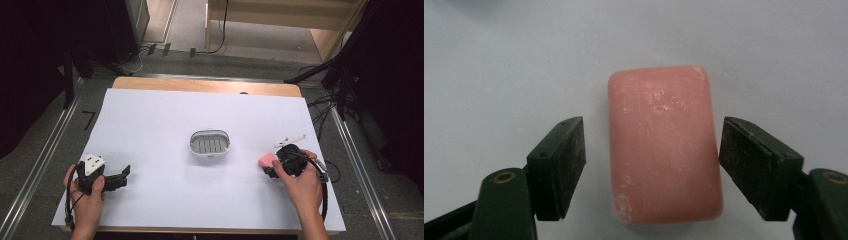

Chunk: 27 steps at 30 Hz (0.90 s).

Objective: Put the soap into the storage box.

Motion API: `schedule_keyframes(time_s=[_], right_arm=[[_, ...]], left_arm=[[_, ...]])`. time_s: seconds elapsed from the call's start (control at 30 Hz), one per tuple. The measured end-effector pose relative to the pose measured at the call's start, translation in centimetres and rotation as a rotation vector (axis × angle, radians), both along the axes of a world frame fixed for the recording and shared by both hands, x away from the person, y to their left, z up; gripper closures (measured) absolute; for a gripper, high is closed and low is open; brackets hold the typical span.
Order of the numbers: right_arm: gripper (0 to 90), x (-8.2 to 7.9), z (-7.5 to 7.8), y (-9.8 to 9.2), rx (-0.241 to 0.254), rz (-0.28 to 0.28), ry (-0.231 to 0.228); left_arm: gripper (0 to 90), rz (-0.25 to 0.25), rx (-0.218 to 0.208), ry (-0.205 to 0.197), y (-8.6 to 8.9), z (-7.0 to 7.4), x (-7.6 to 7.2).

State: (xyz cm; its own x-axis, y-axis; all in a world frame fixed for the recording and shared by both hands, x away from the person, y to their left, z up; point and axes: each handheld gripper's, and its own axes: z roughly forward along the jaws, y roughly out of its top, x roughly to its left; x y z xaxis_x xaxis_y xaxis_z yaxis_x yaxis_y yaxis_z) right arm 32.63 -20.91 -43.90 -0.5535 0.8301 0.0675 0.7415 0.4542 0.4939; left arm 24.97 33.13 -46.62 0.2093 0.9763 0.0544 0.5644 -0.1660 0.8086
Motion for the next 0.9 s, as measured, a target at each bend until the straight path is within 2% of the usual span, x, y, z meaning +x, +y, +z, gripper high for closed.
schedule_keyframes(time_s=[0.2,0.43,0.7,0.9], right_arm=[[29.1,0.6,-0.1,0.3,-0.029,-0.007,0.032],[35.5,1.1,-0.2,0.4,-0.066,0.006,0.06],[36.7,1.4,-0.7,0.5,-0.074,0.0,0.097],[36.9,1.6,-1.0,0.6,-0.088,0.008,0.105]], left_arm=[[0.0,0.0,0.001,0.0,0.0,0.0,0.0],[0.0,-0.001,0.002,0.001,0.0,0.0,0.0],[0.0,0.0,0.002,0.0,0.0,0.0,0.0],[0.0,-0.001,0.003,0.0,0.0,0.0,0.0]])
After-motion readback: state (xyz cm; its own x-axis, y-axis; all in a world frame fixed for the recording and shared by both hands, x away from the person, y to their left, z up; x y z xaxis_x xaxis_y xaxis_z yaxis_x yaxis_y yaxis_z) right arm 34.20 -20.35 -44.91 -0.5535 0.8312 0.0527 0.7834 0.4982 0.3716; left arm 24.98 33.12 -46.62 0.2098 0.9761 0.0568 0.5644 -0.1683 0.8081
